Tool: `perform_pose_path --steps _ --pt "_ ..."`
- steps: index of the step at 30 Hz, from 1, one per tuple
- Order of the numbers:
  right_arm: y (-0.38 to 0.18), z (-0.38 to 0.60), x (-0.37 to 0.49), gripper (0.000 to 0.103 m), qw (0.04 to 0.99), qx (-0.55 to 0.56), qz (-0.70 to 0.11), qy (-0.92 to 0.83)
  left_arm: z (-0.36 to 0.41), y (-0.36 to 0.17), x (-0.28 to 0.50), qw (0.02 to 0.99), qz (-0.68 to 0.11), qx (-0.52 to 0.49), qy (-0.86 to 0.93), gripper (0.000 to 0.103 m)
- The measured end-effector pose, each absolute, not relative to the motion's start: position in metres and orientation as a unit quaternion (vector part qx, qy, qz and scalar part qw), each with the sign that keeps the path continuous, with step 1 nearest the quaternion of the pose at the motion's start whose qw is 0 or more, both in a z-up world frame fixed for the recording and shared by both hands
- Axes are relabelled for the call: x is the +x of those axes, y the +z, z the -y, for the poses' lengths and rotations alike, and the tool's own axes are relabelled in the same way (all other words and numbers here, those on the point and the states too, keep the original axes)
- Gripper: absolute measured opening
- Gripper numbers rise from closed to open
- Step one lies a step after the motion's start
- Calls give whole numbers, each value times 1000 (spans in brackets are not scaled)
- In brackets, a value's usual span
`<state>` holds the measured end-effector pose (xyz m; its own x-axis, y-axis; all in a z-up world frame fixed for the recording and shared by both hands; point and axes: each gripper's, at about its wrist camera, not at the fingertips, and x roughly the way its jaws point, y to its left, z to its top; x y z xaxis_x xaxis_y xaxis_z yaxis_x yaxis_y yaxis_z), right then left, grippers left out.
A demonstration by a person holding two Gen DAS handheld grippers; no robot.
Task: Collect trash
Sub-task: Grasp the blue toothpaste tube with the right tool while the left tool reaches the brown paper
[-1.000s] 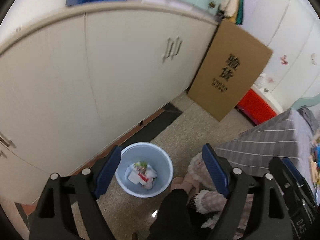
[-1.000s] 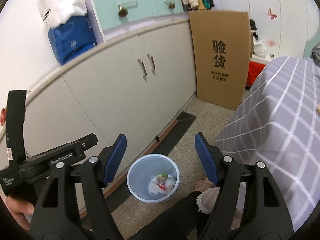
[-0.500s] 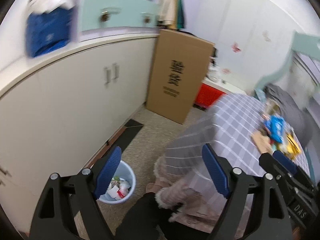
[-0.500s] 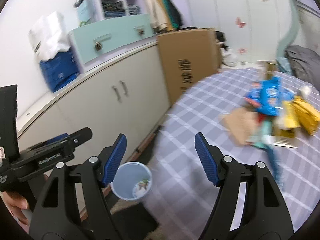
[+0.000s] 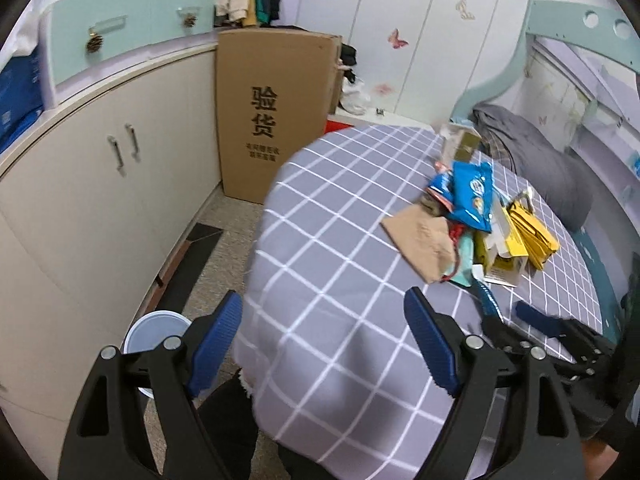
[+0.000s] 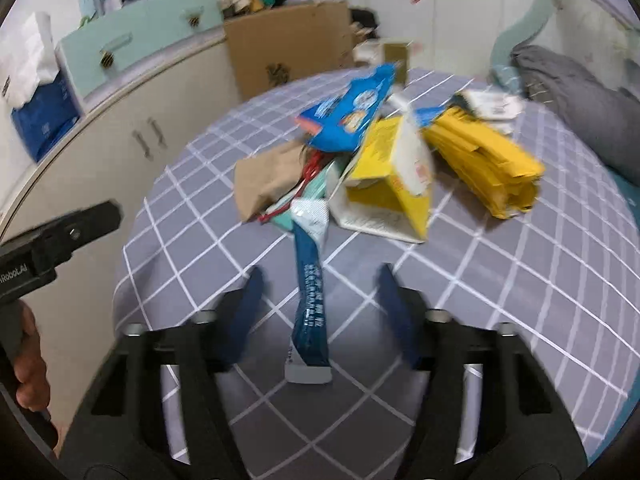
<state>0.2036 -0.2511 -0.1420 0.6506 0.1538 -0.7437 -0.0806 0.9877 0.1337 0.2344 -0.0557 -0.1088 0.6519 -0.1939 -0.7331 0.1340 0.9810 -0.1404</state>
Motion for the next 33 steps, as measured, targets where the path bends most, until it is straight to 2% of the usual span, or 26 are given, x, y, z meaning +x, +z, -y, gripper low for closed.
perform_pose_path --steps 1,2,8,18,24,27,28,29,30,31,33 --pt "-143 250 205 19 907 36 -415 68 59 -109 236 907 -409 -36 -92 81" --pt "-143 251 204 12 908 41 -410 76 63 -110 238 906 -411 -38 -96 81" --pt "-117 268 188 10 936 80 -334 75 82 -116 260 894 -428 -62 -116 81" --pt "-103 282 210 10 941 98 -316 75 120 -131 298 886 -443 -59 -124 81" --pt "-105 282 220 10 939 106 -317 81 136 -141 318 886 -448 -11 -122 81" --pt "-107 282 222 10 938 107 -319 81 151 -146 317 888 -440 61 -123 80" --pt "-107 282 223 10 938 107 -320 81 154 -146 315 889 -431 76 -132 71" --pt "-108 281 224 10 937 108 -322 81 152 -145 315 888 -431 68 -144 68" --pt "-109 282 225 10 937 109 -323 82 151 -144 315 888 -431 69 -143 53" --pt "-110 281 225 10 936 112 -324 82 150 -142 316 889 -426 74 -149 32" --pt "-110 279 226 10 935 112 -326 83 149 -142 317 886 -425 63 -174 6"
